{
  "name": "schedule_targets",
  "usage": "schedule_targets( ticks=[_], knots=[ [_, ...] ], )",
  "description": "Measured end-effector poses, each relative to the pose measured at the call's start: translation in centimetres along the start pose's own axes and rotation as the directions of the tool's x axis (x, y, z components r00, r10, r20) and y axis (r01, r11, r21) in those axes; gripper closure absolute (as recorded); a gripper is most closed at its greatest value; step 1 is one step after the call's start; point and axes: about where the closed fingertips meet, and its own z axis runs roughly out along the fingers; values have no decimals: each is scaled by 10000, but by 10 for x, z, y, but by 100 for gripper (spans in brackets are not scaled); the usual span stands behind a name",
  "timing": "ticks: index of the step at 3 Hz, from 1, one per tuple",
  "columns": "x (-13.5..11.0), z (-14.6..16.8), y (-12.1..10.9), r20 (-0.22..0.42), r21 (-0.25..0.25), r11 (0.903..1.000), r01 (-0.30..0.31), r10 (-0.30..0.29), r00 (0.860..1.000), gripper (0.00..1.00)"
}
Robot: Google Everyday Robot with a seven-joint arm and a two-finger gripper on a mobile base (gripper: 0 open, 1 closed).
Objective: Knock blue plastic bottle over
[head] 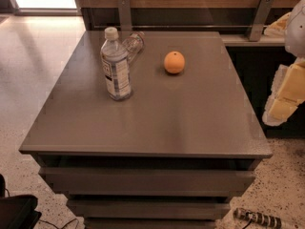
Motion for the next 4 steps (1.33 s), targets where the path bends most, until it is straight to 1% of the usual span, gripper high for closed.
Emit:
schedule_targets(
  ticks=[1,2,3,4],
  knots=[
    [0,0,0,1,2,10000,0,0,10000,0],
    [-9,3,-4,711,308,9993,-195,173,9973,0],
    [-31,15,-6,2144,634,9930,-995,838,9731,0],
    [-56,27,-18,3746,764,9743,-2120,1690,9117,0]
  ],
)
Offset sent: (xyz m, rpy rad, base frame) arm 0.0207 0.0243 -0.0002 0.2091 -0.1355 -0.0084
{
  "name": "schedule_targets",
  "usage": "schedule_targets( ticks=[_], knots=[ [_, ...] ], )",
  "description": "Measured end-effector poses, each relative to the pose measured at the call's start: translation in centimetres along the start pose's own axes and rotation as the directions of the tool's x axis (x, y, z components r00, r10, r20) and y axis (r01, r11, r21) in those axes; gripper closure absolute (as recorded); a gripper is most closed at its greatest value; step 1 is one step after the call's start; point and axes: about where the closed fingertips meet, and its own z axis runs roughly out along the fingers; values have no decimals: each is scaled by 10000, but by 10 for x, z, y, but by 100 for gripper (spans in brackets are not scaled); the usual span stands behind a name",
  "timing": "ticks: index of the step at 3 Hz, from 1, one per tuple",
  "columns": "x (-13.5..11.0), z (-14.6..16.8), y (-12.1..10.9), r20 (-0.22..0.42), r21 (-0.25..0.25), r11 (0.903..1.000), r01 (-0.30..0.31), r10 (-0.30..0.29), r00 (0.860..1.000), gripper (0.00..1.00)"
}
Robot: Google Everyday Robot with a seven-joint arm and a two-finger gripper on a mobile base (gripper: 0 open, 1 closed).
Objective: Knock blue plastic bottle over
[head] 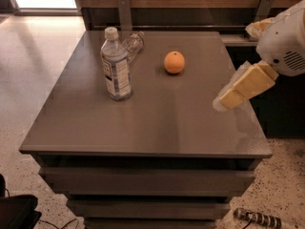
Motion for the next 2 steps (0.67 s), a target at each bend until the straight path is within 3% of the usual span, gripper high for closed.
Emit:
schedule_targets(
  ticks=[1,2],
  knots=[
    [-27,30,-17,1690,240,9958,-880,827,9821,0],
    [-53,65,-36,3299,162,9843,-1758,1607,9302,0]
  ],
)
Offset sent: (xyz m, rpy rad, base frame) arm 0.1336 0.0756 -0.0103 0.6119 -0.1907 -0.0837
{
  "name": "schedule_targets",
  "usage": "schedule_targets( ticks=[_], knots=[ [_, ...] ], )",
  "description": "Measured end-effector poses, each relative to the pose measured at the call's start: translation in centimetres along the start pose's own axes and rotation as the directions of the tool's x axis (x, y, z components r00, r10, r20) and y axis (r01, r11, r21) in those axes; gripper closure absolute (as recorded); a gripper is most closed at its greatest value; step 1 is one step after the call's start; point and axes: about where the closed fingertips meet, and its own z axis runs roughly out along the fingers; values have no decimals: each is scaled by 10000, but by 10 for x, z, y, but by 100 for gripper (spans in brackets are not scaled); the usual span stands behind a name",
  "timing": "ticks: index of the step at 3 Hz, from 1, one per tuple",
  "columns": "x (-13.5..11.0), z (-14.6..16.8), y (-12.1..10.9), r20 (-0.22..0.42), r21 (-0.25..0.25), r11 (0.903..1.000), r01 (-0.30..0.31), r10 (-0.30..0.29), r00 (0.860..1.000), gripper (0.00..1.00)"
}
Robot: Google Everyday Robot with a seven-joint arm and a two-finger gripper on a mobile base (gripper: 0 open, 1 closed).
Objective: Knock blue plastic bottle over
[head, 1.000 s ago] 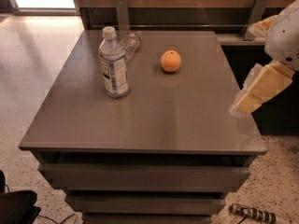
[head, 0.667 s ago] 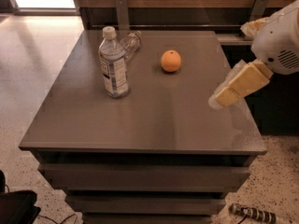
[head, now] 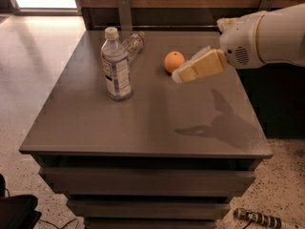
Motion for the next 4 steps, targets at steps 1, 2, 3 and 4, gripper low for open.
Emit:
schedule_targets(
  ticks=[1,2,3,4],
  knots=[
    [-13,36,1,1263,-44,9960,-896,894,9880,0],
    [-23,40,2,1497,-5,9951,-985,975,9839,0],
    [-23,47,7,1580,-85,9943,-1066,1066,9817,0],
    [-15,71,22,2030,-24,9906,-1371,1347,9699,0]
  ],
)
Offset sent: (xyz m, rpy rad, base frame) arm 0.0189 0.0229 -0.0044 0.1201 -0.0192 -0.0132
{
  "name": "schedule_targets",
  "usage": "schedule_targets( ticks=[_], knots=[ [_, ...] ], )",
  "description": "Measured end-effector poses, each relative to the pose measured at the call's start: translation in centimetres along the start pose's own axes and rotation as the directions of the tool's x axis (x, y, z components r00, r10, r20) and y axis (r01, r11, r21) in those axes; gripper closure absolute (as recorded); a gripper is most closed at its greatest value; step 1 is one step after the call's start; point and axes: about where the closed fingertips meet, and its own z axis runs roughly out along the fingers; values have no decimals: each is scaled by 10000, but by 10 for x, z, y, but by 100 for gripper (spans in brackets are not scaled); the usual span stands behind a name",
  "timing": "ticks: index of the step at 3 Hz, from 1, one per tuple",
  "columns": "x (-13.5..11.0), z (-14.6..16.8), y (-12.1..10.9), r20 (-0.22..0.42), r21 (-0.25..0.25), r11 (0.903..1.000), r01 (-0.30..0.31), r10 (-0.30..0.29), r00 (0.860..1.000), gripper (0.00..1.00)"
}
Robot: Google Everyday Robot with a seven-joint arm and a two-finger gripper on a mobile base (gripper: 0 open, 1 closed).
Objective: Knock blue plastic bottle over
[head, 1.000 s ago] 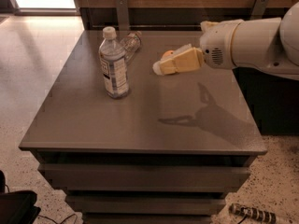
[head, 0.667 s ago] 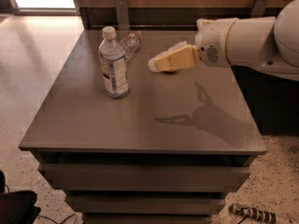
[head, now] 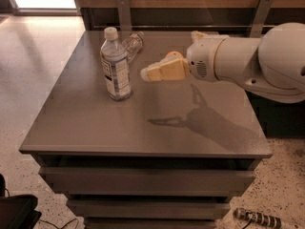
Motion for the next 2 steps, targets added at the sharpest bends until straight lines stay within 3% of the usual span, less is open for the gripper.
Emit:
schedule_targets(
  ticks=[2],
  knots=[
    [14,54,12,1689,644,9968,-471,357,9850,0]
  ],
)
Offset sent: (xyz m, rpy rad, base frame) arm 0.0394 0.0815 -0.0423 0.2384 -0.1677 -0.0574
